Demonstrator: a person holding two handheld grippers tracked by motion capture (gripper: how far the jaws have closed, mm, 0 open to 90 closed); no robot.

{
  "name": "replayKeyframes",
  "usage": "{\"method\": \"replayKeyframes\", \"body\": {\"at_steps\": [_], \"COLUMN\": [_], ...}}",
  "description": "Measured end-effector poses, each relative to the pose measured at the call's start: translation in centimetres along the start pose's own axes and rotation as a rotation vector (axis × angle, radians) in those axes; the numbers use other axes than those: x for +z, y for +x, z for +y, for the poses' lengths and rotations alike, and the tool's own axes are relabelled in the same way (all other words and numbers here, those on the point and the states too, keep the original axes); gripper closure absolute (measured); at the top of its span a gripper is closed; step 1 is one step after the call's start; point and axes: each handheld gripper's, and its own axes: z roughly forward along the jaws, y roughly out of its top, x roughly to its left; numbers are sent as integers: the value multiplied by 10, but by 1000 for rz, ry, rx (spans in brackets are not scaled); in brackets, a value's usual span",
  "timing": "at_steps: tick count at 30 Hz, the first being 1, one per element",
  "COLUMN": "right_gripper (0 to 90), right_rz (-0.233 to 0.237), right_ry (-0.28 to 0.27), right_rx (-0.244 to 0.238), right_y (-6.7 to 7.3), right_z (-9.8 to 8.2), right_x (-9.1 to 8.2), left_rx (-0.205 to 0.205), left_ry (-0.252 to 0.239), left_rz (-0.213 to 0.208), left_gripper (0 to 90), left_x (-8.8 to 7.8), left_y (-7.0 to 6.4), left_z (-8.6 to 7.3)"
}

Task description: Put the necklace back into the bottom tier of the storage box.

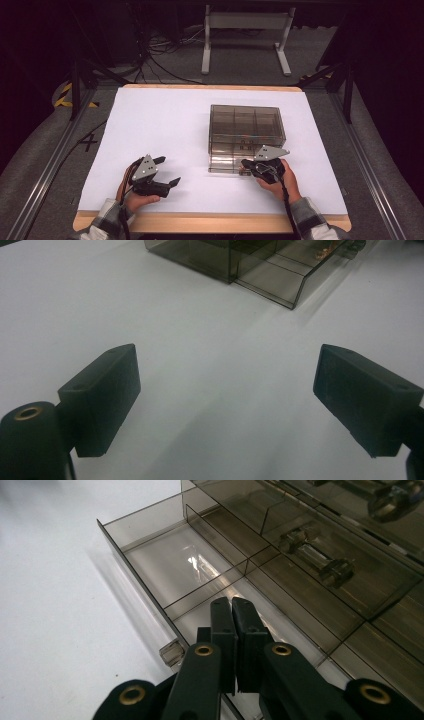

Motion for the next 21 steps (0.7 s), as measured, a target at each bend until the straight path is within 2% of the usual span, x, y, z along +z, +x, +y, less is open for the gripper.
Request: {"method": "replayKeyframes", "body": {"at_steps": [6,13,21], "right_gripper": [865,875,880], "right_rz": [1,-8,-29], "right_ry": [-13,-28,-71], "right_rx": [7,3,0], "right_y": [-1,-1,-4], "right_z": [0,1,2], "right_x": [-2,-6,-22], "left_rx": [-1,-1,0], "left_ry": [1,2,8], "left_rz": [-1,1,0], "left_gripper": [120,124,132], "left_x": [0,0,0], "left_y": [0,0,-1], "left_z": [0,0,0]}}
